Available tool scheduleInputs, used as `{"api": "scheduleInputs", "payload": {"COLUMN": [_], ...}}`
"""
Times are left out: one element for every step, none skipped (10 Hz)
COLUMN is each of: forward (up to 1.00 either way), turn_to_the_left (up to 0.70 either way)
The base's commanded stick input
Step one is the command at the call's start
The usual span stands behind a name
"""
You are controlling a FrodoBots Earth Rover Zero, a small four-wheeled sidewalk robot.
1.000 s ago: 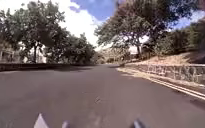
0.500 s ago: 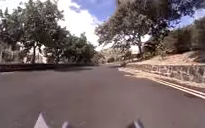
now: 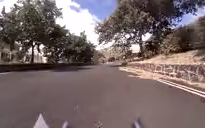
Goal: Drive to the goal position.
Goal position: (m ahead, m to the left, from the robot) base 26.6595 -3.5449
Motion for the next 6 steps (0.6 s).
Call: {"api": "scheduleInputs", "payload": {"forward": [0.70,0.70,0.70,0.70,0.70,0.70], "turn_to_the_left": [0.00,0.00,0.00,0.00,0.00,0.00]}}
